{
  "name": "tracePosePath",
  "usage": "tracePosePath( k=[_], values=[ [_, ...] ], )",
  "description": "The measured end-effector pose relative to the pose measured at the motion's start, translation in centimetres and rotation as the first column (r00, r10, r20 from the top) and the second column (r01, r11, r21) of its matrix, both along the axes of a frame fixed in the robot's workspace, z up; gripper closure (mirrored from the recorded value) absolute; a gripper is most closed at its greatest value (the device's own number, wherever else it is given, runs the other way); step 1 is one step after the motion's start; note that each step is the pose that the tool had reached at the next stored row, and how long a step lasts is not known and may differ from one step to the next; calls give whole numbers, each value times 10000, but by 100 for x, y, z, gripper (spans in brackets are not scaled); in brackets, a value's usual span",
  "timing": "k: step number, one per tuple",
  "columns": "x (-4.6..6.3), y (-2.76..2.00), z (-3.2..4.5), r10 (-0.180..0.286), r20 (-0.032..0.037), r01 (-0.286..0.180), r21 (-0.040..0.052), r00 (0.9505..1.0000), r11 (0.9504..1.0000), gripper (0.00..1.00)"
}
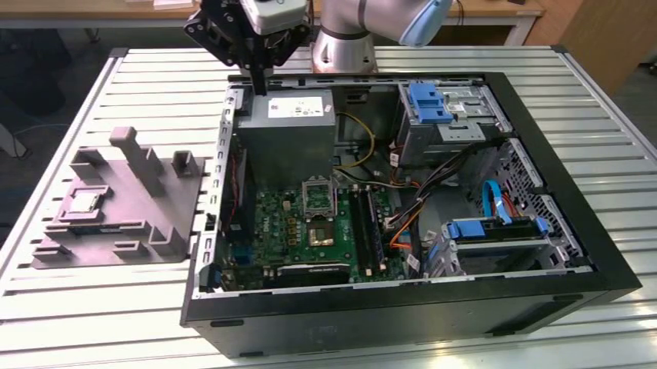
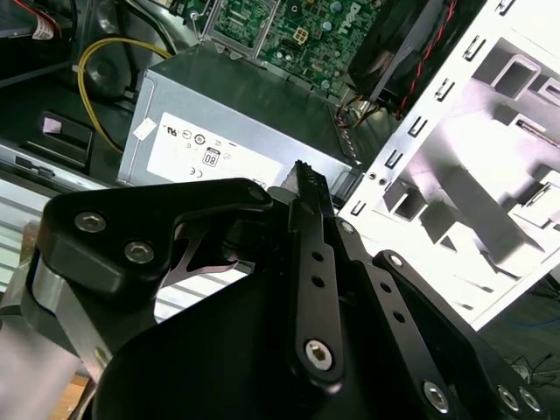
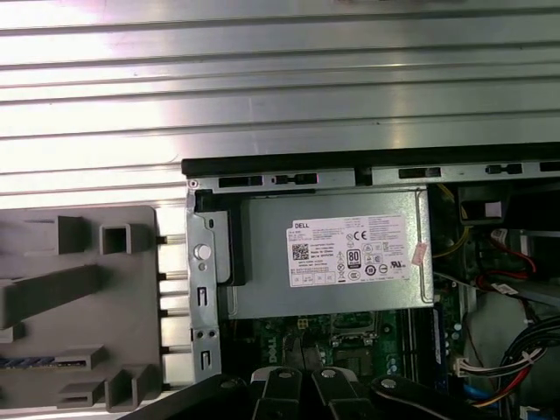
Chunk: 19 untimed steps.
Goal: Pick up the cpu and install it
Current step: 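Reach for the cpu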
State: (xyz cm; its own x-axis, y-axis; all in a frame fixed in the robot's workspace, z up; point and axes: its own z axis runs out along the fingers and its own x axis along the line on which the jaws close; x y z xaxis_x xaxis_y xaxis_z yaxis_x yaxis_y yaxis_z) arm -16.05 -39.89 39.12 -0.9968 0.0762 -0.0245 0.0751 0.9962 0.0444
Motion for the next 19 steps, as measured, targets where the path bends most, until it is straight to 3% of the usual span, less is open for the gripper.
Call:
tracePosePath(
  k=[19],
  values=[
    [-44,0,-3,0,-1,0,-1,10000,10000,89]
  ],
)
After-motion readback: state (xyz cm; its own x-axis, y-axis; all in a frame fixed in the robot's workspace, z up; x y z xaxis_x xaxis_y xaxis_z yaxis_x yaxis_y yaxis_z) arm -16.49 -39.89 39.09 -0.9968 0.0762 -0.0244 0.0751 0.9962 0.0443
